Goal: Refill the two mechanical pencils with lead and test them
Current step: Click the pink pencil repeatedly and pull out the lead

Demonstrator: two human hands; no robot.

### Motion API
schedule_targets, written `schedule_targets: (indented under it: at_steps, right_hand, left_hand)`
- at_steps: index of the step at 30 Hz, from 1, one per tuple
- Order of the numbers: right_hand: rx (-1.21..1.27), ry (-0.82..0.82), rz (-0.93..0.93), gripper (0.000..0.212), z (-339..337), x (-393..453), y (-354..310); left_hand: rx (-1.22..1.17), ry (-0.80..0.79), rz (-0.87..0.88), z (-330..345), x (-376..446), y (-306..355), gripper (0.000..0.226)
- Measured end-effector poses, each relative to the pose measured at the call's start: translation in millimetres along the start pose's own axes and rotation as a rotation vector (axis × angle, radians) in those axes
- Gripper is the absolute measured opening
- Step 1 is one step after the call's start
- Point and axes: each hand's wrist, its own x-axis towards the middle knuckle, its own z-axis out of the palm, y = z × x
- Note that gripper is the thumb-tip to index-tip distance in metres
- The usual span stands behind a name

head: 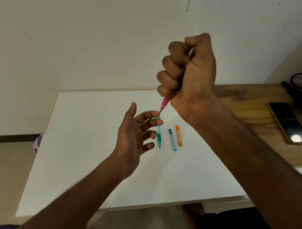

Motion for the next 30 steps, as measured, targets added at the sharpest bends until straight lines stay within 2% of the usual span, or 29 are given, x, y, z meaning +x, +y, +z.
schedule_targets:
  at_steps: [4, 8, 12, 17, 21, 25, 30]
  right_hand:
    - [0.013, -0.106, -0.025, 0.048, 0.6, -0.8, -0.4]
    - [-0.003, -0.034, -0.009, 0.042, 0.6, -1.5, 2.9]
    - [0.051, -0.117, 0.008, 0.044, 0.2, -2.4, 1.2]
    - [0.016, -0.048, -0.016, 0.044, 0.7, -2.5, 2.8]
    - [0.043, -0.13, -0.007, 0.043, 1.6, -1.8, 0.4]
    - [-0.018, -0.05, 0.016, 0.038, -0.3, -1.9, 3.4]
    - [0.055, -0.127, -0.004, 0.039, -1.2, -0.7, -2.8]
  left_hand:
    - [-0.009, 0.007, 0.0, 0.5, 0.7, 1.1, 0.065]
    - [-0.013, 0.034, -0.017, 3.4, 0.8, 1.0, 0.066]
    - [-0.032, 0.04, -0.011, 2.5, 1.4, 0.0, 0.065]
    - [-0.026, 0.052, -0.009, 3.0, 1.7, -0.7, 0.067]
    - [-0.029, 0.053, -0.005, 2.0, 1.7, -1.1, 0.068]
    - [-0.035, 0.049, -0.001, 3.7, 1.2, -0.7, 0.069]
    - [-0.046, 0.033, 0.005, 4.4, -0.2, 0.5, 0.067]
